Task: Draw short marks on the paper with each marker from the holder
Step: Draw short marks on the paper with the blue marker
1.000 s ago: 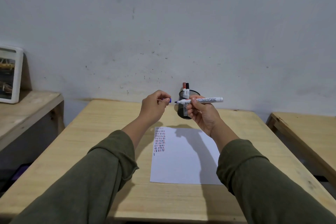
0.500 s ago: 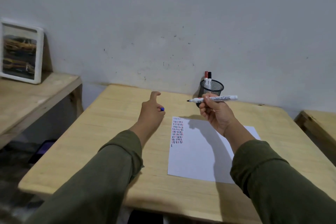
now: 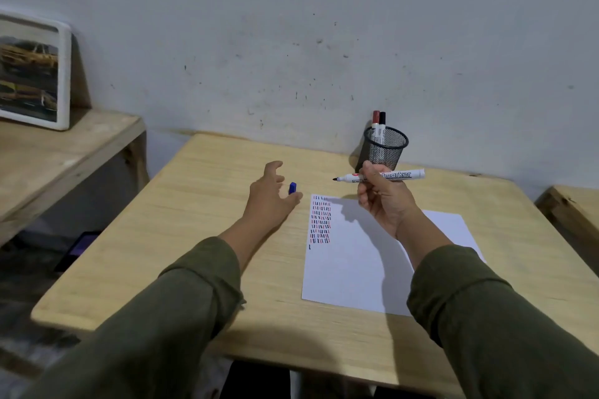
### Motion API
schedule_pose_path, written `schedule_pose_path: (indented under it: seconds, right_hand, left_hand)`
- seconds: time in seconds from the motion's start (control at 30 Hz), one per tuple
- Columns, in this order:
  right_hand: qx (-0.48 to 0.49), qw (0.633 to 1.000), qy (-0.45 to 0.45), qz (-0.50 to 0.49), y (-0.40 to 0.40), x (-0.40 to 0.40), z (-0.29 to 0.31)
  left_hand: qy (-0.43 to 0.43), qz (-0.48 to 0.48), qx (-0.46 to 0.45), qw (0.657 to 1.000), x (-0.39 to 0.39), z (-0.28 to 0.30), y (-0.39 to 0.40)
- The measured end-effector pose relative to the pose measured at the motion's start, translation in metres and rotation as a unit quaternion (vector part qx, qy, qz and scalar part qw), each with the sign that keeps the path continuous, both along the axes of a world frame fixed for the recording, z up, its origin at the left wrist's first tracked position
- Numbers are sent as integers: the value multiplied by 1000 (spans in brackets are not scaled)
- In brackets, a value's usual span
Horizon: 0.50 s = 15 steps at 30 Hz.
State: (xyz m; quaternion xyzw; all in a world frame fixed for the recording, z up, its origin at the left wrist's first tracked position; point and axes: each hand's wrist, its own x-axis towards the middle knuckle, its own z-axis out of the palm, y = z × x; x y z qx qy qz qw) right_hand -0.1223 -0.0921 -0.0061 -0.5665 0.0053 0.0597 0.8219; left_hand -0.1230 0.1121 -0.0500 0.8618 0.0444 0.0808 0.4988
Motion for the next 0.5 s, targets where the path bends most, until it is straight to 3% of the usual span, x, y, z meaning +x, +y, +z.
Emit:
schedule_pose_path:
  seconds: [0.13, 0.33, 0.5]
  right_hand:
    - [-35, 999, 8, -9, 2, -15, -7]
    - [-86, 996, 26, -11, 12, -42, -17]
    - [-171, 985, 9, -10, 17, -65, -27]
  left_hand:
    - [-39, -19, 47, 998, -32, -1, -1]
    - [-6, -118, 146, 982, -79, -14, 4]
    - [-23, -144, 221, 964, -88, -16, 5]
